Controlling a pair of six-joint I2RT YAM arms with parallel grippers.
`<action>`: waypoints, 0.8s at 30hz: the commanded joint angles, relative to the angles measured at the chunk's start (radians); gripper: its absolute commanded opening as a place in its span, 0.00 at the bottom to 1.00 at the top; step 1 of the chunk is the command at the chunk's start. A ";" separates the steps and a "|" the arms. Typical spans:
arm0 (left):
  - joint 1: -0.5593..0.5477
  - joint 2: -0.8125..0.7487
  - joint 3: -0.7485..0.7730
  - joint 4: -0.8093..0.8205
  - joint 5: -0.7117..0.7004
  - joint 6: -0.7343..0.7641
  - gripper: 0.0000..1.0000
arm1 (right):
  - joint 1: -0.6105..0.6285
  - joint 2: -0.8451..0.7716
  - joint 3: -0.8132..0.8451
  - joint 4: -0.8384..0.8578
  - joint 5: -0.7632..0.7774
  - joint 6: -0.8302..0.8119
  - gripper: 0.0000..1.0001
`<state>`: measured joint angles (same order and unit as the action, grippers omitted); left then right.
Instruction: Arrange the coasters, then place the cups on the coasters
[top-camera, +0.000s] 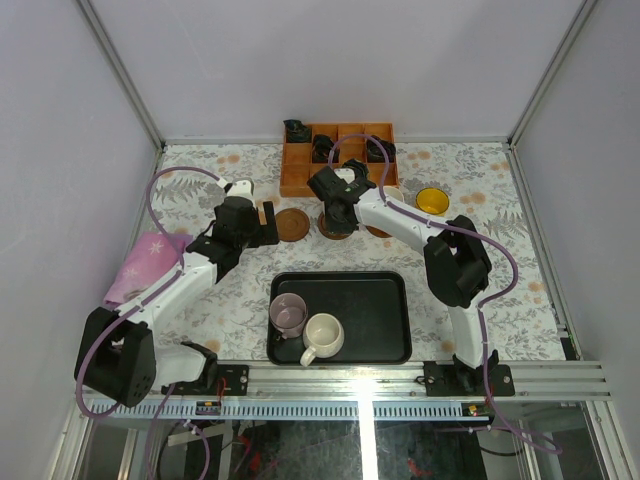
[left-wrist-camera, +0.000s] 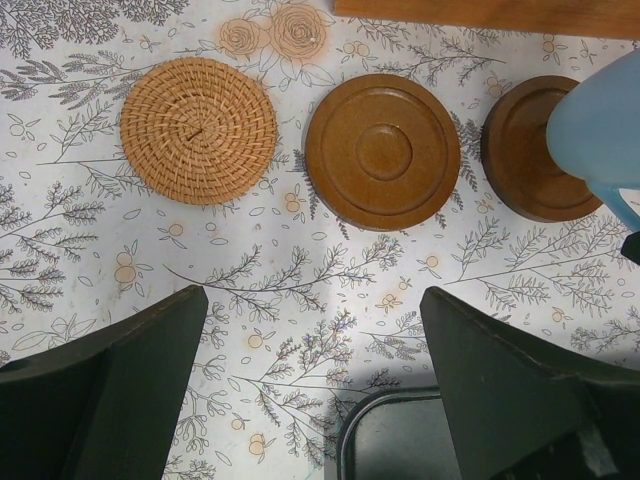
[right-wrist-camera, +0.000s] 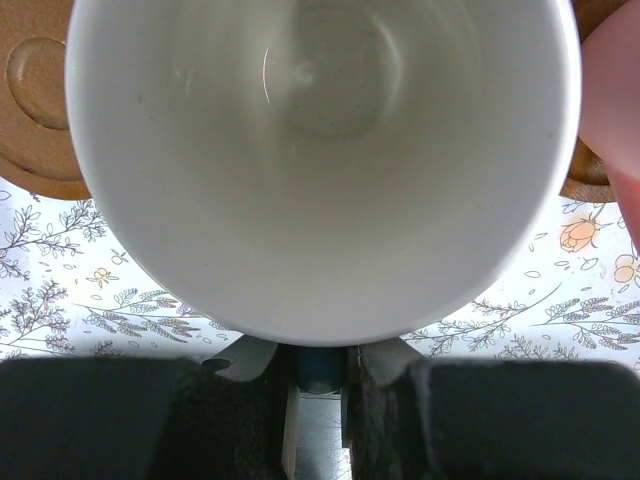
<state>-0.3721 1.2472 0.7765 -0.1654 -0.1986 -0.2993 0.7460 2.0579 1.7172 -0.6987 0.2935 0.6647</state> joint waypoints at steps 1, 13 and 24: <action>-0.003 0.009 -0.009 0.050 -0.008 0.011 0.88 | -0.002 -0.053 0.016 0.034 0.016 0.017 0.00; -0.003 0.015 -0.013 0.055 -0.008 0.009 0.88 | -0.003 -0.031 0.021 0.027 0.008 0.015 0.00; -0.003 0.010 -0.018 0.056 -0.009 0.008 0.88 | -0.003 -0.019 0.019 0.020 -0.002 0.017 0.00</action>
<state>-0.3721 1.2583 0.7696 -0.1581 -0.1989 -0.2993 0.7460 2.0602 1.7172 -0.6991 0.2699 0.6666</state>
